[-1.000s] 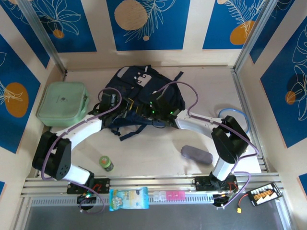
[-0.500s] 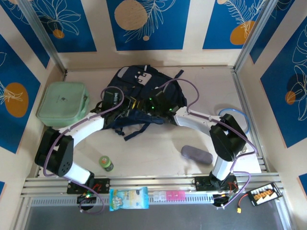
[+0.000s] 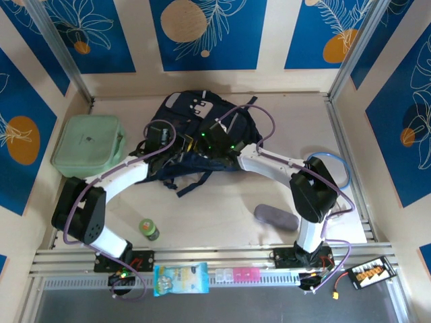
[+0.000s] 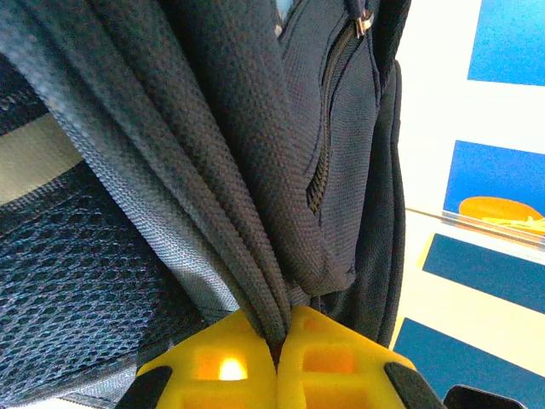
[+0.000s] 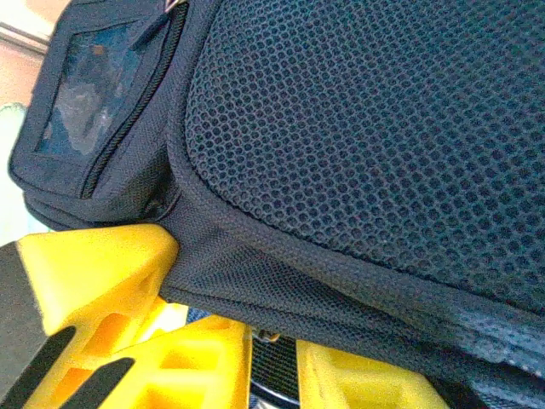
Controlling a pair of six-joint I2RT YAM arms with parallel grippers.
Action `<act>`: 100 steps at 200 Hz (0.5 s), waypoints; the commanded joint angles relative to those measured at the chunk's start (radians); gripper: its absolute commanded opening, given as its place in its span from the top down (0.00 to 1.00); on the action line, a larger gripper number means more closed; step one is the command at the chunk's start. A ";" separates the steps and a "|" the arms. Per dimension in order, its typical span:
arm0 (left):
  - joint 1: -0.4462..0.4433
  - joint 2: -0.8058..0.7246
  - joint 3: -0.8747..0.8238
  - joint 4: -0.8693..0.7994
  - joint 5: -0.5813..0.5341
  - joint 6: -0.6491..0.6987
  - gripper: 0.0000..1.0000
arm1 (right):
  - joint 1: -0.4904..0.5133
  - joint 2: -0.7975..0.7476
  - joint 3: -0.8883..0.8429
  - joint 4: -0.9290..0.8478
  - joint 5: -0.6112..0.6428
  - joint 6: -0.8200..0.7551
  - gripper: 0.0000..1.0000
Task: Pack the student bag
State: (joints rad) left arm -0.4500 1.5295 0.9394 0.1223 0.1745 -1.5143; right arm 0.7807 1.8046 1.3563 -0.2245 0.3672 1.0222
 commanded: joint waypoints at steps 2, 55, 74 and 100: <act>-0.041 -0.021 0.031 0.063 0.118 0.002 1.00 | -0.024 0.031 0.036 -0.056 0.152 -0.012 0.84; -0.037 -0.014 0.030 0.068 0.117 0.006 1.00 | -0.038 0.009 0.007 -0.131 0.206 -0.041 0.89; -0.033 -0.012 0.032 0.068 0.117 0.008 1.00 | -0.040 -0.002 -0.005 -0.141 0.221 -0.062 0.86; -0.033 -0.006 0.034 0.082 0.127 0.004 1.00 | -0.049 0.005 -0.001 -0.111 0.168 -0.095 0.74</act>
State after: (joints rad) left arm -0.4652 1.5425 0.9394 0.1341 0.2123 -1.5139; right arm 0.7822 1.8046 1.3678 -0.3065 0.4313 0.9710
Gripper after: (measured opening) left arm 0.044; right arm 0.215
